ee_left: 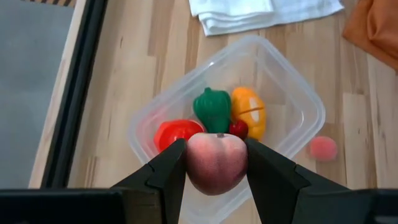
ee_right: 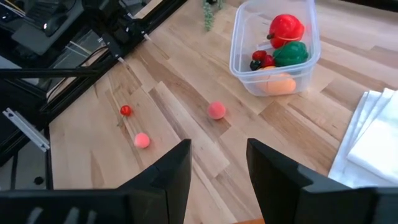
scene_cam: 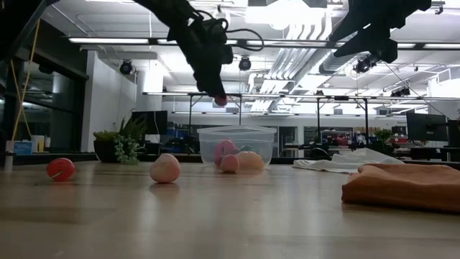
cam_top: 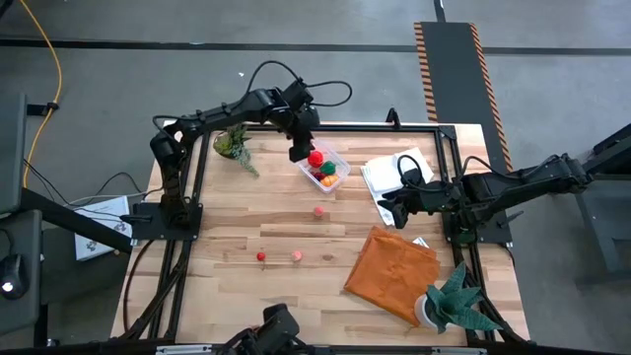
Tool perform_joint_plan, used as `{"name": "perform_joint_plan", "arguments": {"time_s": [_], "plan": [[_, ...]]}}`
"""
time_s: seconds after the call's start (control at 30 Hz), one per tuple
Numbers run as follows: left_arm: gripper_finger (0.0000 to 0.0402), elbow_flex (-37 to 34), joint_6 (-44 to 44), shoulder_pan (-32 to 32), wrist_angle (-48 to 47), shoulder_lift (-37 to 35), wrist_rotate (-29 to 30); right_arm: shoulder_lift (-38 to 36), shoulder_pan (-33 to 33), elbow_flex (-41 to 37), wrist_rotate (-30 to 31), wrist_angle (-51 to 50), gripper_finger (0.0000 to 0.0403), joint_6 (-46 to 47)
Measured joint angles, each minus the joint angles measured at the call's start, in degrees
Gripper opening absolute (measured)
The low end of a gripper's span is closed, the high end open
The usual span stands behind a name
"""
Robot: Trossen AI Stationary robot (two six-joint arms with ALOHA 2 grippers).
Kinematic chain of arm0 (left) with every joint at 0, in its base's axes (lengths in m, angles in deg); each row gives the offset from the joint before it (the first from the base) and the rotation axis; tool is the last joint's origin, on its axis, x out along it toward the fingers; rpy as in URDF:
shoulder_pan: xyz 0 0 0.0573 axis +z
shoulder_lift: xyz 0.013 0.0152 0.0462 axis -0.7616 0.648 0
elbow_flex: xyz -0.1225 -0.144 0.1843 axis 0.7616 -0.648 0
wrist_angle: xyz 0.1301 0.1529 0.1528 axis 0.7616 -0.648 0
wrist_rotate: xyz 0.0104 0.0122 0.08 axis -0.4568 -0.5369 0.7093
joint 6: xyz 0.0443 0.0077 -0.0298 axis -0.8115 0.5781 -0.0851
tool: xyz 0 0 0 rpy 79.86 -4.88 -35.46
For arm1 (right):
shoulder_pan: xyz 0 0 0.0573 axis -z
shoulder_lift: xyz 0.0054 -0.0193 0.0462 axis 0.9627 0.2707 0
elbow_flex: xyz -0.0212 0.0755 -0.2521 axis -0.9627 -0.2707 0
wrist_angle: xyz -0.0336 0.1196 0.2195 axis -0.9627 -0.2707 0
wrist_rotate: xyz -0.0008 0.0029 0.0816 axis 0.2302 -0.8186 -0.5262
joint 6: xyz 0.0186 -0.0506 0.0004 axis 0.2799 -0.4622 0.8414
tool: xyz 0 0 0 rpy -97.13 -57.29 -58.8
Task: Pick and placing Produce into tupperware
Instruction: Put the bottom pink peach into the transparent bin
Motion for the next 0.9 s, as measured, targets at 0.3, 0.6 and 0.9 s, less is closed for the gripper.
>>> {"name": "perform_joint_plan", "arguments": {"time_s": [0.3, 0.6, 0.9], "plan": [[0.0145, -4.24, -0.05, 0.0, 1.4, 0.0, 0.01, 0.0, 0.0, 0.0, 2.31, 0.0, 0.0144, 0.43], [0.0145, -6.47, 1.42, -1.51, 6.57, 0.0, 0.09, 0.15, 0.0, 0.0, 3.05, -0.02, 0.0144, 1.44], [0.0145, -6.36, 1.41, -5.32, 9.37, 1.99, 3.28, 0.22, 0.0, 0.0, 4.05, 0.0, 0.0144, 1.98]]}}
